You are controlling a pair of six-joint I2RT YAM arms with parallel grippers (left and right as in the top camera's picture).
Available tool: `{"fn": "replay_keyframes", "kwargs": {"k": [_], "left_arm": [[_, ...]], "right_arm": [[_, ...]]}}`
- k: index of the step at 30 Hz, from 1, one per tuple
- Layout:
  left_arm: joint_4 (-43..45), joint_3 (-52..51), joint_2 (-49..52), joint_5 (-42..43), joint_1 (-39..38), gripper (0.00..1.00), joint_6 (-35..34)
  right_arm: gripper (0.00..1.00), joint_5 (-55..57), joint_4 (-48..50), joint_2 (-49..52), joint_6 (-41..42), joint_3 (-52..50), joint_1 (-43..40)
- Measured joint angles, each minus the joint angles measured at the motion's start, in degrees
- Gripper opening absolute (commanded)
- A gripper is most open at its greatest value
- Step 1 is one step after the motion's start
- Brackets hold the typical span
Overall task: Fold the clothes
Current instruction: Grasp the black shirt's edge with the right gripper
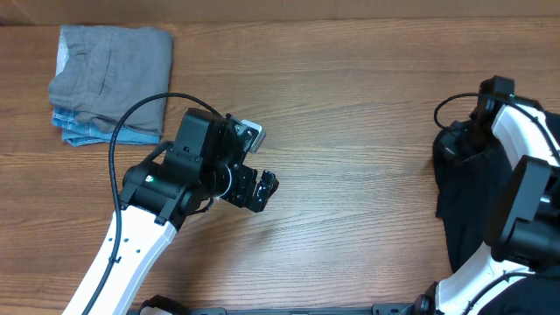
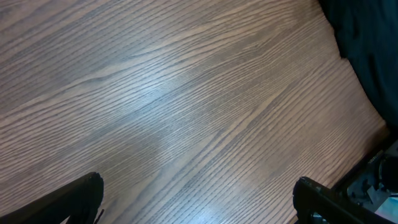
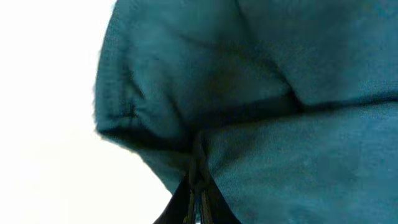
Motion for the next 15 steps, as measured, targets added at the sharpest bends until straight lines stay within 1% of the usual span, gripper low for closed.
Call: {"fn": "replay_keyframes", "kwargs": {"k": [4, 9, 13, 15], "left_arm": [[0.0, 0.0, 0.0, 0.0, 0.0, 1.00, 0.0], [0.0, 0.0, 0.0, -0.7, 0.0, 1.00, 0.0], [0.0, 0.0, 0.0, -2.1, 0.0, 1.00, 0.0], [0.0, 0.0, 0.0, -2.4, 0.0, 1.00, 0.0]], "right_arm": [[0.04, -0.8, -5.2, -6.7, -0.3, 7.0, 0.1], [0.04, -1.0, -8.2, -15.5, -0.4, 13.8, 1.2], [0.04, -2.9, -8.7, -20.0, -0.4, 16.2, 3.5], [0.04, -4.5, -8.7, -21.3, -0.5, 16.3, 6.3]]}}
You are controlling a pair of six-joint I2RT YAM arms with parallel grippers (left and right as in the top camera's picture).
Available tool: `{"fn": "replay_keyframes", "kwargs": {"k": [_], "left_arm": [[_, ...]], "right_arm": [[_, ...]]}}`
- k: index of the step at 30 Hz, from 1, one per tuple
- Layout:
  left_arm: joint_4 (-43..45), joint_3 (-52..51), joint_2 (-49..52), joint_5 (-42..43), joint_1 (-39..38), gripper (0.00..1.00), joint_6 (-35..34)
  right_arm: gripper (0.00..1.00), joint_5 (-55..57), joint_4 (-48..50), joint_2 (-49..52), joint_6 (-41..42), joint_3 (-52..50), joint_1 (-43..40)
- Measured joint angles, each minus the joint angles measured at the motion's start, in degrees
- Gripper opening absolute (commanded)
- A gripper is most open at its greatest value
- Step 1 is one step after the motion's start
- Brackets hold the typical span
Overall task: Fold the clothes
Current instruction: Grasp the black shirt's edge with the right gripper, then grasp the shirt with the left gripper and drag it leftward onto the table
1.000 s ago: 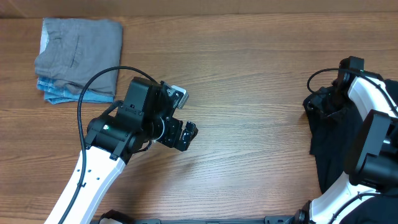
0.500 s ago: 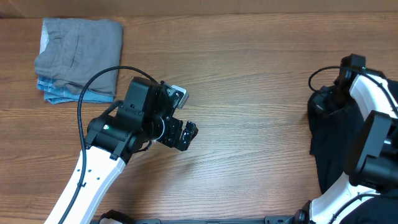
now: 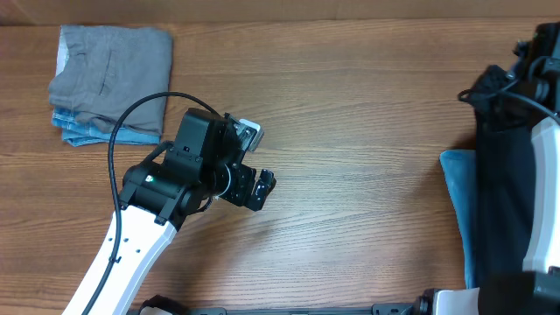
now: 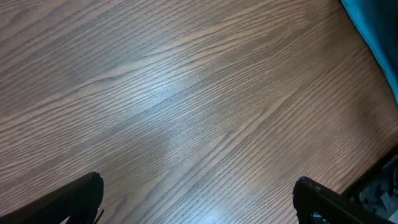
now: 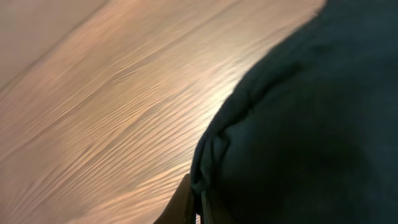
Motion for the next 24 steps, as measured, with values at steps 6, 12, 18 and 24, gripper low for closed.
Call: {"fn": "replay_keyframes", "kwargs": {"k": [6, 12, 18, 24], "left_arm": [[-1.4, 1.6, 0.2, -4.0, 0.0, 1.00, -1.7], [-7.8, 11.6, 0.4, -13.7, 0.0, 1.00, -3.3], [-8.0, 17.8, 0.4, -15.6, 0.0, 1.00, -3.2], [-6.8, 18.2, 7.4, -9.3, -0.7, 1.00, -0.1]], "right_arm": [[0.04, -2.8, 2.9, -0.3, 0.3, 0.0, 15.4], [0.25, -0.9, 5.6, 0.1, 3.4, 0.0, 29.6], [0.49, 4.3, 5.0, 0.2, 7.7, 0.1, 33.5], [0.57, 5.6, 1.8, -3.6, 9.0, 1.5, 28.7]]}}
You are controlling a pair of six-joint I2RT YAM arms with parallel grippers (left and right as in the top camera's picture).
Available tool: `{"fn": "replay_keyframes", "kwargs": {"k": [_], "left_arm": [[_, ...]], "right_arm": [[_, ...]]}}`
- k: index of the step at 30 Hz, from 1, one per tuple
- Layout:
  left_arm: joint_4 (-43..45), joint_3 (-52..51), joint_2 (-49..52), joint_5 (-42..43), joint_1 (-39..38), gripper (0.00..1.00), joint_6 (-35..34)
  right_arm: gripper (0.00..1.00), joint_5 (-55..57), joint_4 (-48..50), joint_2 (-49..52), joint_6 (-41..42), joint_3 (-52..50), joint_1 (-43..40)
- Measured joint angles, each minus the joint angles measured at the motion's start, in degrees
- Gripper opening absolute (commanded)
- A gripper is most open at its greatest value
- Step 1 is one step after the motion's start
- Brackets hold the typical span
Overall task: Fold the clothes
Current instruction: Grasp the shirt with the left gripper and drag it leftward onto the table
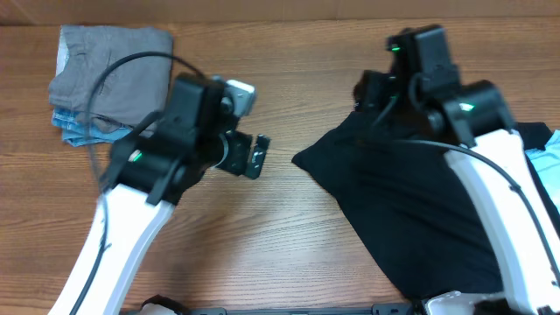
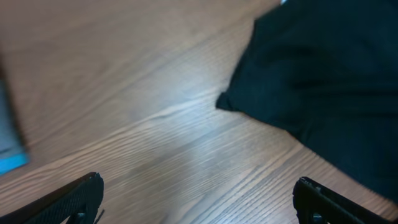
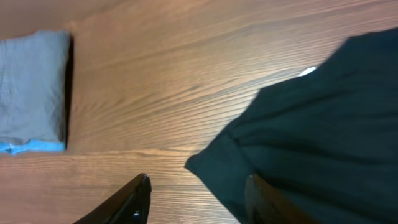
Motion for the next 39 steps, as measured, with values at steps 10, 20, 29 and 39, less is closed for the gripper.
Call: {"fn": "replay_keyframes", "kwargs": {"k": [10, 20, 29, 39], "left_arm": [[15.0, 0.0, 27.2, 3.3, -7.6, 1.00, 7.5], [27.5, 0.0, 42.9, 3.5, -11.3, 0.73, 11.6], [19.0, 1.9, 44.1, -3.3, -11.6, 0.04, 10.3], [-11.0, 15.8, 41.6, -21.6, 3.3, 0.04, 1.2]], "right_arm": [[0.63, 0.9, -9.2, -15.1, 0.3, 4.3, -6.9], [0.67, 1.3, -12.2, -15.5, 0.3, 4.3, -6.9], [0.67, 4.7, -13.6, -15.5, 0.3, 4.3, -6.9], [0.67, 6.5, -13.6, -13.1, 1.8, 4.3, -9.8]]}}
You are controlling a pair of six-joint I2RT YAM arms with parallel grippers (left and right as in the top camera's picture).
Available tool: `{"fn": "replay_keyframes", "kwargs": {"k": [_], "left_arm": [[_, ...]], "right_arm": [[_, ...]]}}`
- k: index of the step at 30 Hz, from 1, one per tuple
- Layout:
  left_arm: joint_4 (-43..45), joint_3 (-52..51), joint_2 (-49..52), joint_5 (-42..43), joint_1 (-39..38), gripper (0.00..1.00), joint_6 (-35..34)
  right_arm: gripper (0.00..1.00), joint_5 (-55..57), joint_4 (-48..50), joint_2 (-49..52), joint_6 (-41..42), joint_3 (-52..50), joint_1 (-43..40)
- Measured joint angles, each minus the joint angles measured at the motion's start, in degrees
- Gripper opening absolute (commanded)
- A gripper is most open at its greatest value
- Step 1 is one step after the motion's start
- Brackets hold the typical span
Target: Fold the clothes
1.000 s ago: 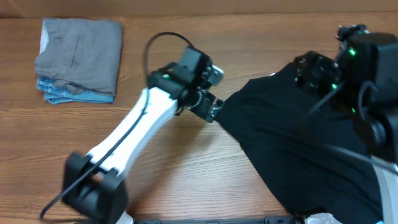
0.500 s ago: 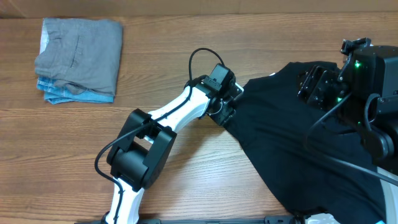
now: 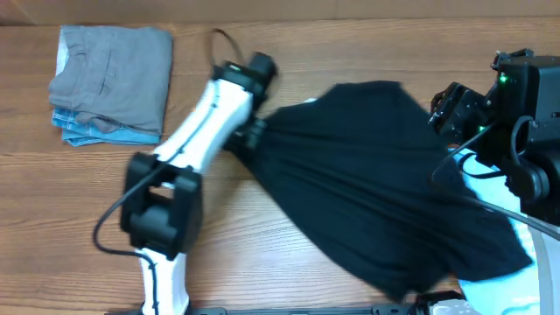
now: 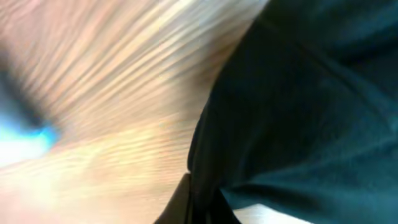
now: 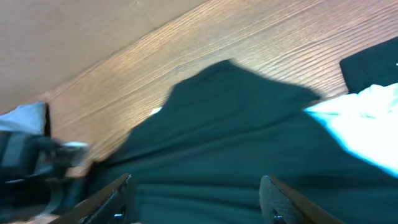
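A large black garment (image 3: 367, 175) lies spread over the middle and right of the wooden table (image 3: 350, 44). My left gripper (image 3: 248, 136) is at the garment's left corner; in the left wrist view the left gripper (image 4: 200, 202) is shut on a fold of the black cloth (image 4: 298, 112). My right gripper (image 3: 446, 109) hangs open by the garment's upper right edge. In the right wrist view its fingers (image 5: 121, 194) stand wide apart above the black cloth (image 5: 236, 124), holding nothing.
A folded stack, grey cloth (image 3: 109, 66) over blue, sits at the far left corner. A pale blue-white cloth (image 3: 481, 166) shows under the black garment at the right edge, and that pale cloth (image 5: 367, 121) also shows in the right wrist view.
My left gripper was open over bare wood left of the garment; now it is shut on the garment's left corner. My right arm has gone back to the right. The garment reaches farther left.
My right gripper was shut on the dark garment at the table's right edge, then held it up at the far right while the left gripper waited open mid-table. Then the garment lay centre-right with the right gripper open. Now the left gripper holds its corner.
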Motion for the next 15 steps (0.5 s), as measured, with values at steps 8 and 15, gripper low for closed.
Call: {"fn": "replay_keyframes", "kwargs": {"k": [8, 15], "left_arm": [[-14.8, 0.5, -3.6, -1.7, 17.0, 0.34, -6.3], [-7.3, 0.5, -6.3, 6.4, 19.0, 0.54, -5.3]], "right_arm": [[0.70, 1.7, 0.2, 0.2, 0.1, 0.0, 0.0], [0.72, 2.4, 0.4, 0.2, 0.2, 0.0, 0.0]]}}
